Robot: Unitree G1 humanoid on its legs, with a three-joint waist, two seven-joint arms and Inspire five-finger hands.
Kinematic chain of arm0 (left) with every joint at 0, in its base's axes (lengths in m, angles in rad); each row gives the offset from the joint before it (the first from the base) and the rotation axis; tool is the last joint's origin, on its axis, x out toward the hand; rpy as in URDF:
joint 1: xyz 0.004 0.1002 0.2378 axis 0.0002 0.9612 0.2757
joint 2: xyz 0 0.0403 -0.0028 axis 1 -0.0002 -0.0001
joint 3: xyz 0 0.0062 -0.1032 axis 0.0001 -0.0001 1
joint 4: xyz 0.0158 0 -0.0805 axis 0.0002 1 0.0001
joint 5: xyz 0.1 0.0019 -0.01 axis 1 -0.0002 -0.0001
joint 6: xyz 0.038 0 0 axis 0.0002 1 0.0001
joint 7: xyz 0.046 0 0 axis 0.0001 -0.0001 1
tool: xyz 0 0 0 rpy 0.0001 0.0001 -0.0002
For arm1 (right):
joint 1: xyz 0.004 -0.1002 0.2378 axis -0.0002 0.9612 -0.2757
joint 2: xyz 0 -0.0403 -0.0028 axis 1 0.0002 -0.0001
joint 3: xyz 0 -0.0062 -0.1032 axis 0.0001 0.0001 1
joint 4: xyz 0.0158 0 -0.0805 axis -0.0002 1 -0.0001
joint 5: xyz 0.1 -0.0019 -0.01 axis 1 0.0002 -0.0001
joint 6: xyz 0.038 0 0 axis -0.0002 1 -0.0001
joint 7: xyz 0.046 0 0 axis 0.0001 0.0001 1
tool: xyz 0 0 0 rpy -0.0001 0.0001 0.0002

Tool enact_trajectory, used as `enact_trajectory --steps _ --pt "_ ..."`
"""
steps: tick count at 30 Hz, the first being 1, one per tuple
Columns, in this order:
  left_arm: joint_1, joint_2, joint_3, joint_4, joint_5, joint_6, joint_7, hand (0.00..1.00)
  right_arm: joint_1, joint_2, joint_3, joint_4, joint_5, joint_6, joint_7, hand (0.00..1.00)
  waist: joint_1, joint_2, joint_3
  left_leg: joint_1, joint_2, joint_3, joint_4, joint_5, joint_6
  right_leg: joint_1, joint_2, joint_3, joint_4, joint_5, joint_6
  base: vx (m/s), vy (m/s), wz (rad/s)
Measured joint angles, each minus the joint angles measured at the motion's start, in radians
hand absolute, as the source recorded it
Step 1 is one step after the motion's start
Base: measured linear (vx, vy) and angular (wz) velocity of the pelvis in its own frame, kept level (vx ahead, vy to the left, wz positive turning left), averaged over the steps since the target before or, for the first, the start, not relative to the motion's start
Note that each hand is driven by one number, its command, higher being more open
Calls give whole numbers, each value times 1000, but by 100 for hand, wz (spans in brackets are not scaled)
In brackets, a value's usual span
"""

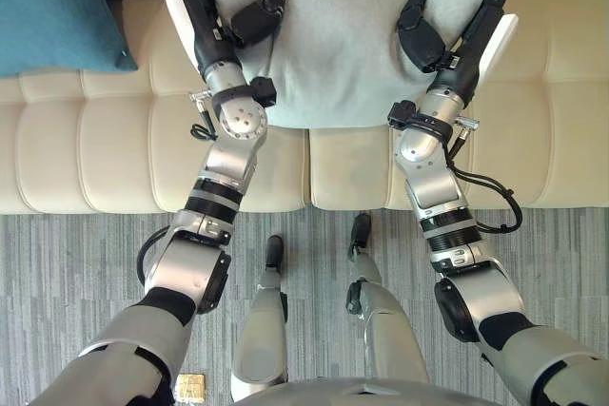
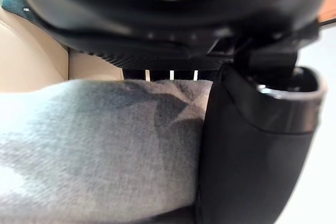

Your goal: Pick up cushions and gather them together orderly.

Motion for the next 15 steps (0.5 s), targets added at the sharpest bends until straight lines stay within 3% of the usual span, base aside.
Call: enact_trajectory --steps 5,15 --pt "-80 38 34 46 -1 -2 -1 100 -31 -15 -43 19 62 -20 0 100 7 -19 26 -17 1 0 9 0 0 -14 2 3 0 5 -1 0 0 0" --pt "-311 207 47 186 -83 -2 -111 100 -292 -222 -61 191 280 -20 129 100 8 -29 55 -49 4 -2 0 14 -3 -46 3 2 0 17 -1 51 6 2"
